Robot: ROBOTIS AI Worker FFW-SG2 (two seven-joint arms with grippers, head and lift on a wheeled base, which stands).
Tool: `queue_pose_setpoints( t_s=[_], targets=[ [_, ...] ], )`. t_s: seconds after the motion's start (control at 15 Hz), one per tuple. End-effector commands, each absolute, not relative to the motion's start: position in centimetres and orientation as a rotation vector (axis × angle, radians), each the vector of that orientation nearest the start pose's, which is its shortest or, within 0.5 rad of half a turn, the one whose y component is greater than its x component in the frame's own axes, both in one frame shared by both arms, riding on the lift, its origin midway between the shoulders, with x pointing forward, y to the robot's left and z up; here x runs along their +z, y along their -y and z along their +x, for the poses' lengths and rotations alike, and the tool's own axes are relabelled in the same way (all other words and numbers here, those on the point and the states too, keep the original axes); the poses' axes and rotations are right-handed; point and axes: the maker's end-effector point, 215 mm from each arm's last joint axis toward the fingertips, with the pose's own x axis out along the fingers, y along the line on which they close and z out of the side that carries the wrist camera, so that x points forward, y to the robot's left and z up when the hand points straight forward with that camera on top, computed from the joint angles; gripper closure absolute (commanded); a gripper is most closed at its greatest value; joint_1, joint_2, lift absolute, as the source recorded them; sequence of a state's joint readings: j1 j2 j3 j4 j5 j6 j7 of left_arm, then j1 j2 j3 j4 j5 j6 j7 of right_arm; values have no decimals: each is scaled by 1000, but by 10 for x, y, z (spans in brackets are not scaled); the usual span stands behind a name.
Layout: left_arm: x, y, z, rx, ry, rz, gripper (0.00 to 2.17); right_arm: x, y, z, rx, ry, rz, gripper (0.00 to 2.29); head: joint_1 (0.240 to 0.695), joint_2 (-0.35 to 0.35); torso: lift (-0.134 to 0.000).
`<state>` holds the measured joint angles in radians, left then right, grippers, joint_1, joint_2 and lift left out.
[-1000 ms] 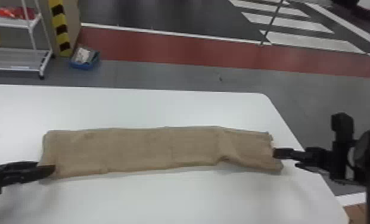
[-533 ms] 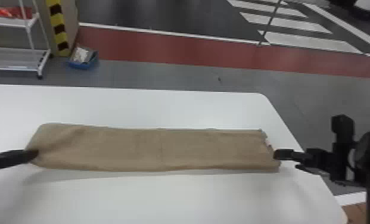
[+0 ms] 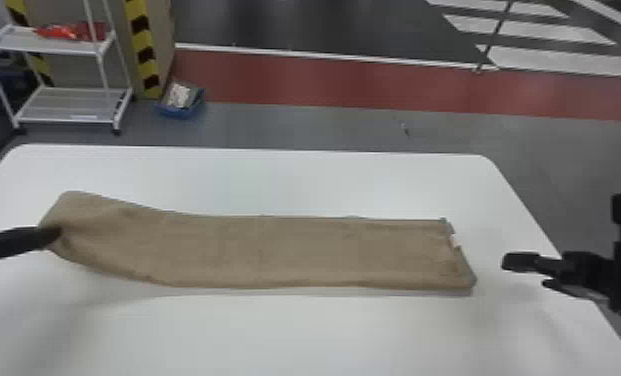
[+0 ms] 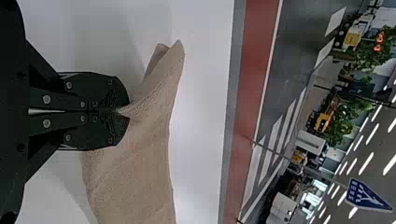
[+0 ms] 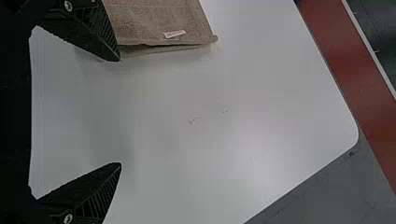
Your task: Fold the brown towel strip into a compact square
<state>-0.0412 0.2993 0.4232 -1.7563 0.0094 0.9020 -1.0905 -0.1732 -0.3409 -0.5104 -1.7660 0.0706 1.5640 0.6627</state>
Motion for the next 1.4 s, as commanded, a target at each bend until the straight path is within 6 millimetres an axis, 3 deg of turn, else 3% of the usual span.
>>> queue_pose_setpoints(
  t_s=[0.0,0.13,0.33,0.73,0.87,1.13,1.33],
  targets=[
    [-355,-353,500,-544,-558,-239,2142,-426,478,441,-89,-974,416,76,695,-149,-124],
    [-330,-335,495,-574,-538,-269,2142,-426,481,438,-97,-973,415,76,695,-148,-124],
    [-307,-259,485,-658,-512,-298,2142,-420,481,440,-95,-957,405,76,695,-173,-124],
    [-314,-112,481,-796,-553,-197,2142,-408,479,442,-91,-931,376,80,695,-344,-124],
    [-306,-73,482,-840,-541,-180,2142,-405,479,443,-91,-923,373,80,695,-350,-124],
    [-296,-15,465,-924,-537,-213,2142,-404,481,441,-96,-920,372,80,695,-350,-124],
    [-307,17,451,-956,-562,-170,2142,-401,482,441,-96,-914,369,80,695,-350,-124]
  ],
)
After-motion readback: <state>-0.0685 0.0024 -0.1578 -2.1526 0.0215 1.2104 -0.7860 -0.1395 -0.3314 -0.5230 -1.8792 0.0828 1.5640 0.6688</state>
